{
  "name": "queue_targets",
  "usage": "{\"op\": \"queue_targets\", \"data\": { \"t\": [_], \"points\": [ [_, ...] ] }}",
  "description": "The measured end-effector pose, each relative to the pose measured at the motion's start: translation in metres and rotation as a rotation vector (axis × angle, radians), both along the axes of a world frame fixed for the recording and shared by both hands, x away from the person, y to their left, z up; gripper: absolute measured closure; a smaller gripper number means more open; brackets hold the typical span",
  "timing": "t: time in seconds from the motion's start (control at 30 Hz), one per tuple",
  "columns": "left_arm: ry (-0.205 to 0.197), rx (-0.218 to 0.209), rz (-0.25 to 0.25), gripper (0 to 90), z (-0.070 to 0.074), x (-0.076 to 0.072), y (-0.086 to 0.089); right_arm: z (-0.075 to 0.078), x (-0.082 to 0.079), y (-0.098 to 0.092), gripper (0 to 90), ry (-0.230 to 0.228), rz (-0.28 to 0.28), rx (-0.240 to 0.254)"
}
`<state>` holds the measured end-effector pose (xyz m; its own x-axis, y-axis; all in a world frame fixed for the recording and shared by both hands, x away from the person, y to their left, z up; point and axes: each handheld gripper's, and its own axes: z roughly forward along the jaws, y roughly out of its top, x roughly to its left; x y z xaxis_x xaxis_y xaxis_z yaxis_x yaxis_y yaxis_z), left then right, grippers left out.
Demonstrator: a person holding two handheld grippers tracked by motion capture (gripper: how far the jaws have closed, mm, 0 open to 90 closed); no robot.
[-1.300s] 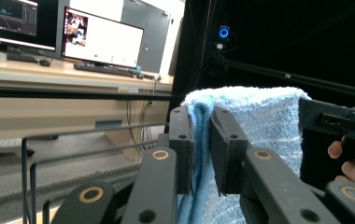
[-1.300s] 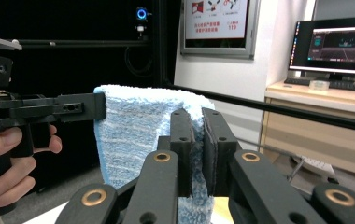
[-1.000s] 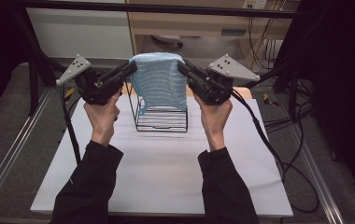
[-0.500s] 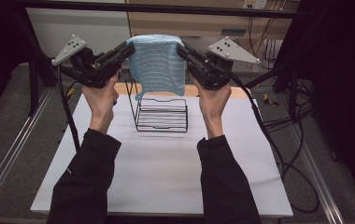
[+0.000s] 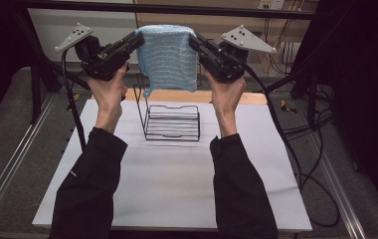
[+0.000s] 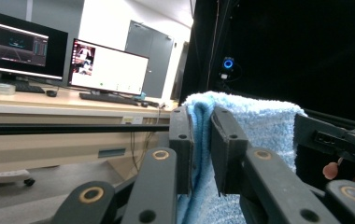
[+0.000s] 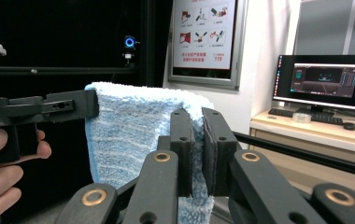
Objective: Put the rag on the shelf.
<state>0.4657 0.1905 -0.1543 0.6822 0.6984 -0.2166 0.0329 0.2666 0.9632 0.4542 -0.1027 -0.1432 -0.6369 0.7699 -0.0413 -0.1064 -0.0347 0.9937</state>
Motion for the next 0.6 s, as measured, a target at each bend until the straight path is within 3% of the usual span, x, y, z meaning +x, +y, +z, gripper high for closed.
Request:
{"op": "queue_targets", "data": {
  "t": [0.33, 0.6],
  "points": [
    [-0.026, 0.043, 0.029, 79.2, 0.023, 0.009, -0.008, 0.015, 0.010, 0.000, 84.2, -0.022, -0.026, 0.010],
    [-0.036, 0.041, 0.029, 79.2, 0.024, 0.026, -0.011, 0.016, 0.018, -0.001, 84.2, -0.027, -0.044, 0.017]
  ]
}}
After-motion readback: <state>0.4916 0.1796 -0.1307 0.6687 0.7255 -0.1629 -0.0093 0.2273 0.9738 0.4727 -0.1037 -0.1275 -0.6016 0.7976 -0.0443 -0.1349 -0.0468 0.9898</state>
